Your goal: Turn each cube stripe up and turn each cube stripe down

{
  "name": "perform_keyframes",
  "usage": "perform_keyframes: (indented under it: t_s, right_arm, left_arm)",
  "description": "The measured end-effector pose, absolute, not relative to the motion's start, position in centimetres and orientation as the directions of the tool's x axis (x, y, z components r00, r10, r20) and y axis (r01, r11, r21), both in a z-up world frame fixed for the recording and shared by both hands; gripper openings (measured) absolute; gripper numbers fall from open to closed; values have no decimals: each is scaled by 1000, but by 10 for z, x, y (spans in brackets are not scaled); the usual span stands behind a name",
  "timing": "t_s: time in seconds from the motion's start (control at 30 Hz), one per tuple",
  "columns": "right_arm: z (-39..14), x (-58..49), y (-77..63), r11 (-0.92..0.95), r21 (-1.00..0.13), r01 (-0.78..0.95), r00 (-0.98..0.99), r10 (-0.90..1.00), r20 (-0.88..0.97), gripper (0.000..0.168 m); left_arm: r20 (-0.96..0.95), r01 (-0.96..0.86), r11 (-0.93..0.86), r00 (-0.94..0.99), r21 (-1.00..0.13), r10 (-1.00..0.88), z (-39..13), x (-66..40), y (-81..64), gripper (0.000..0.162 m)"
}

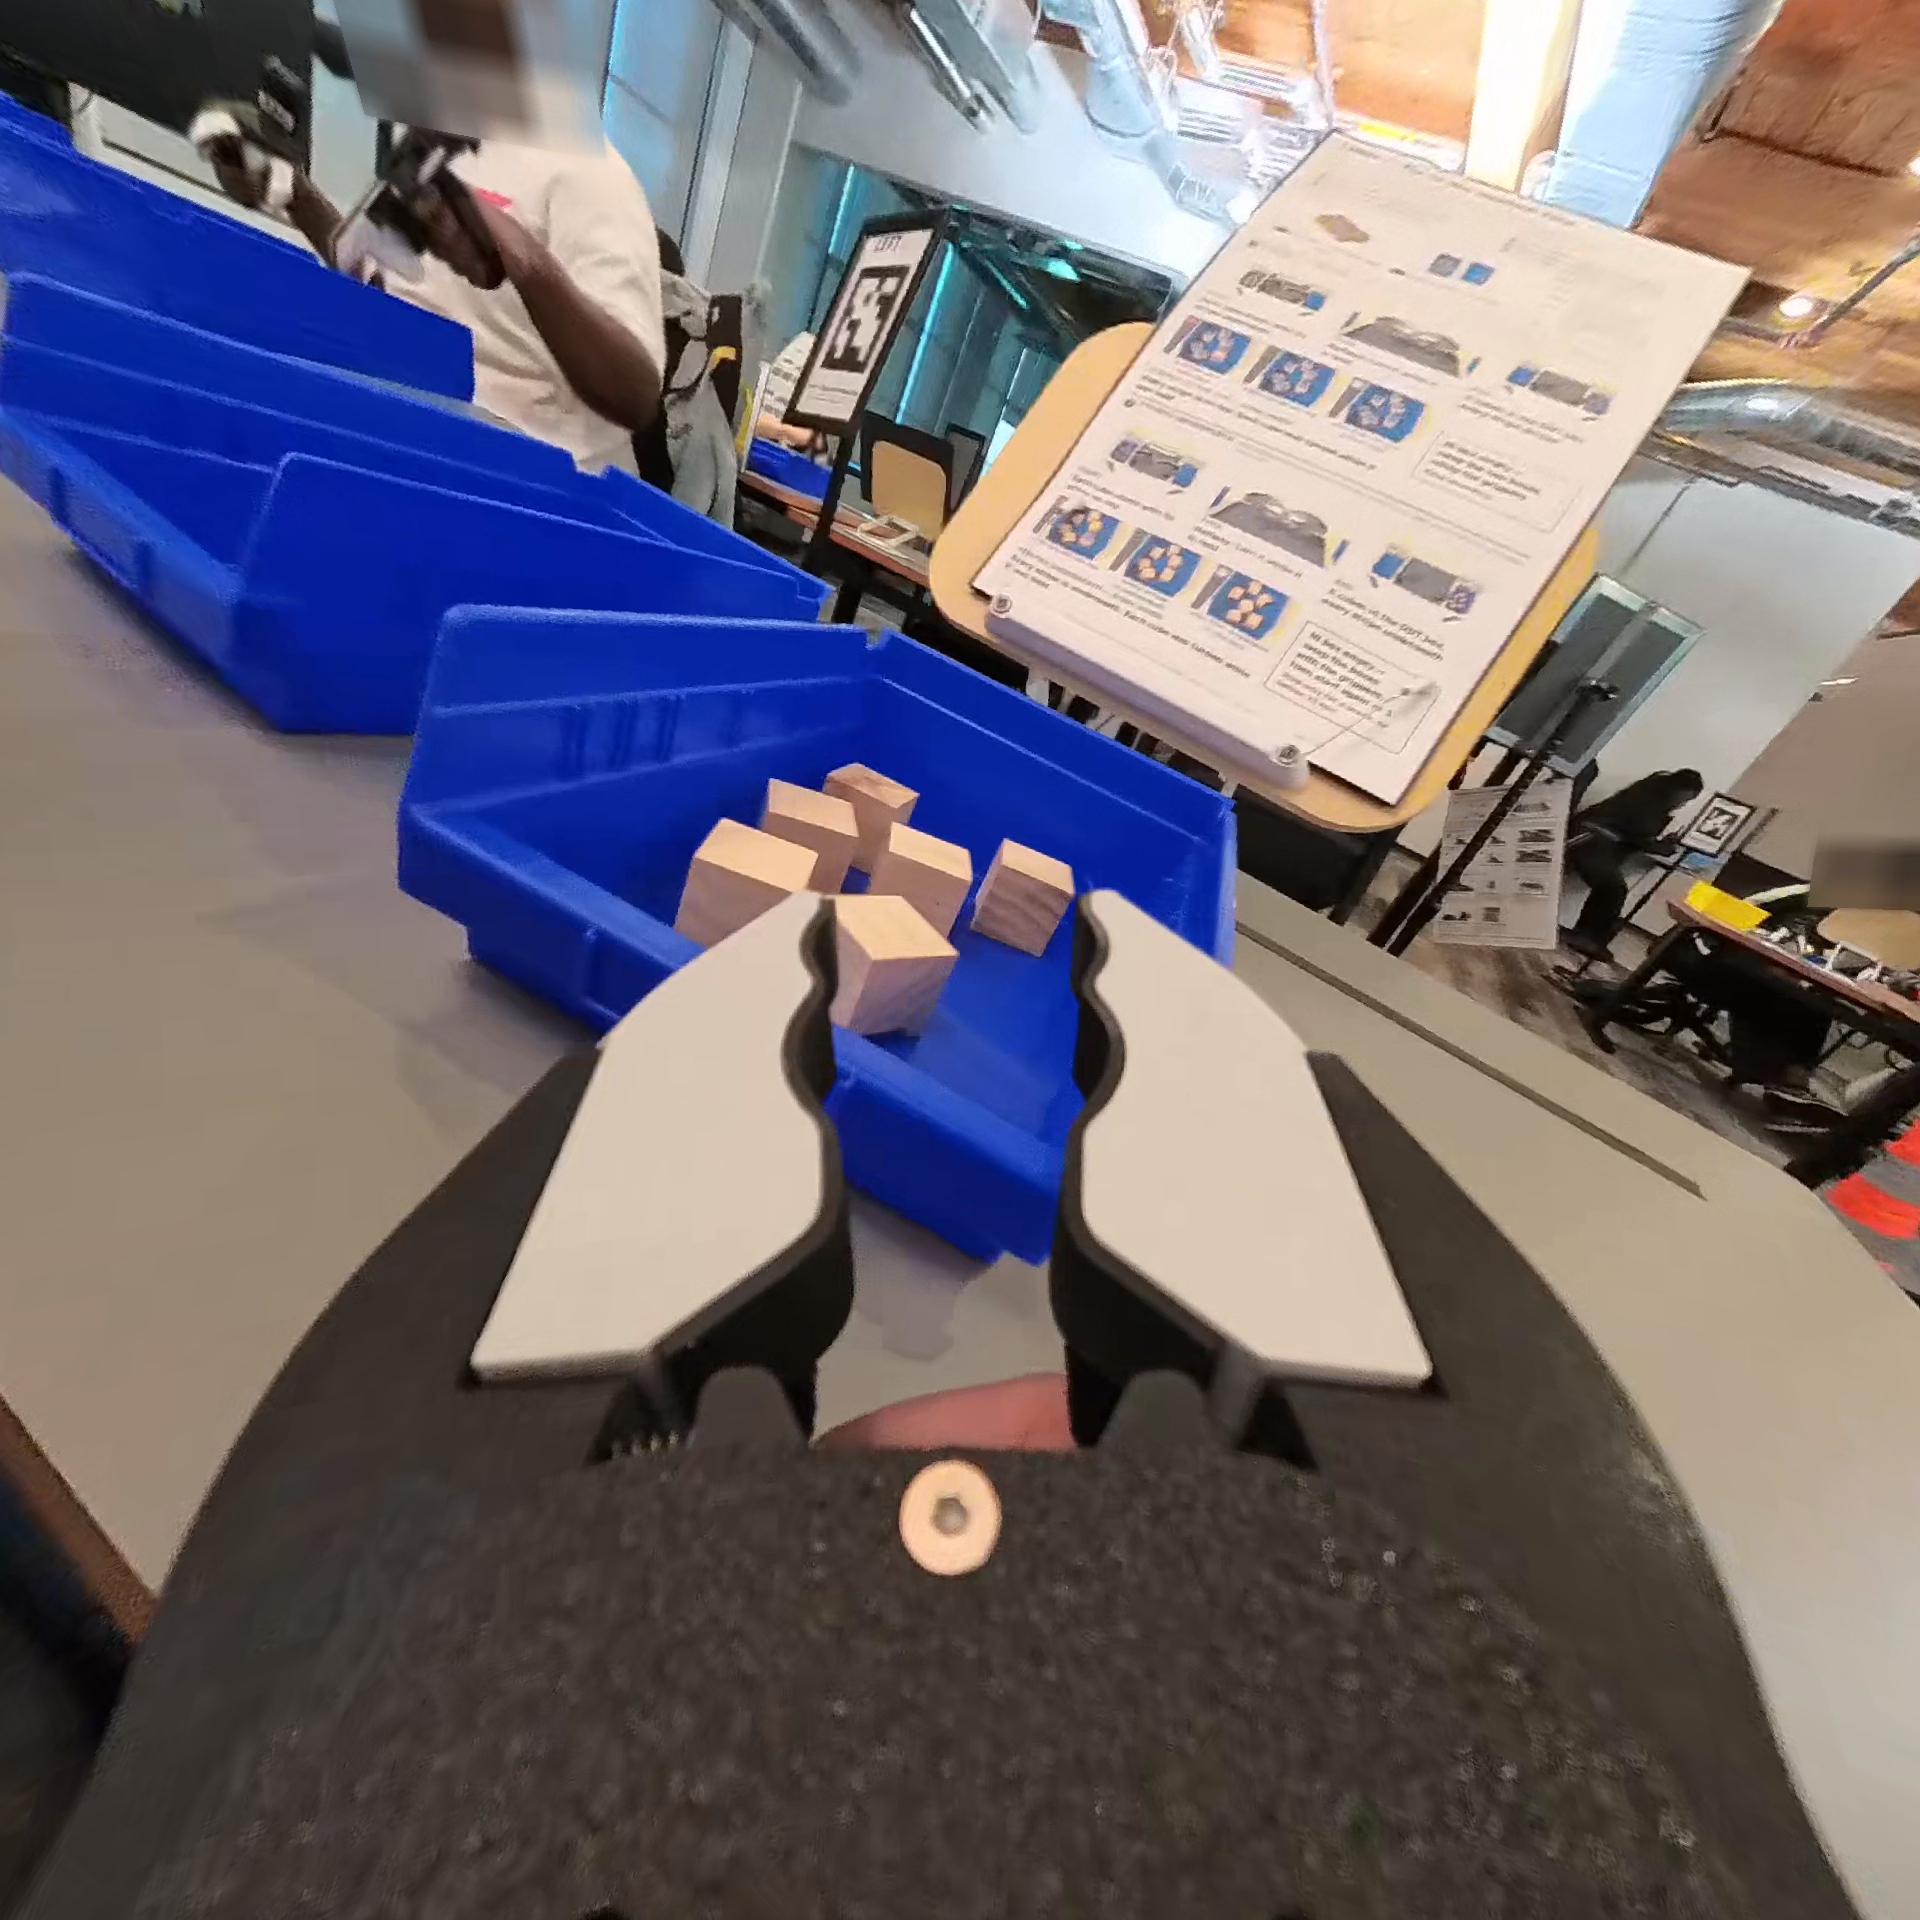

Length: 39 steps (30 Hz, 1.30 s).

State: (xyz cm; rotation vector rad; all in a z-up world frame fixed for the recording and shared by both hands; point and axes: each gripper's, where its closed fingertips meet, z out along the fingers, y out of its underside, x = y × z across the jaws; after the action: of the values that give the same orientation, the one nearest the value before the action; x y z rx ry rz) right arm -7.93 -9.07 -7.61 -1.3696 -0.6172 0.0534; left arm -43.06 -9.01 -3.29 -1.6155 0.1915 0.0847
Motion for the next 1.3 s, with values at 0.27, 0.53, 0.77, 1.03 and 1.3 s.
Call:
perform_keyframes:
  t_s: [0.27, 0.53, 0.77, 1.03, 1.3]
  right_arm:
    - [-84, -99, -97, 167, -926, 339, 824, 423, 377, 43]
    - [-87, -112, -108, 51, -981, 190, 827, 530, 187, 52]
    - [-97, -169, -128, -40, -988, 153, 740, 667, 87, 49]
    - [-106, -280, -134, -181, -972, 149, 698, 716, -26, 48]
    - [-119, -349, -84, -282, -948, 149, 745, 663, -80, 42]
  left_arm:
    - [44, 37, -349, 999, -936, -11, -101, -541, -6, 63]
    - [76, 48, -418, 996, -907, -52, -117, -554, 53, 40]
    - [153, 141, -401, 988, -905, 2, -116, -542, 4, 4]
    - [116, 182, -350, 972, -919, 202, -116, -528, -97, 7]
    - [130, 185, -333, 975, -925, 181, -115, -516, -146, 8]
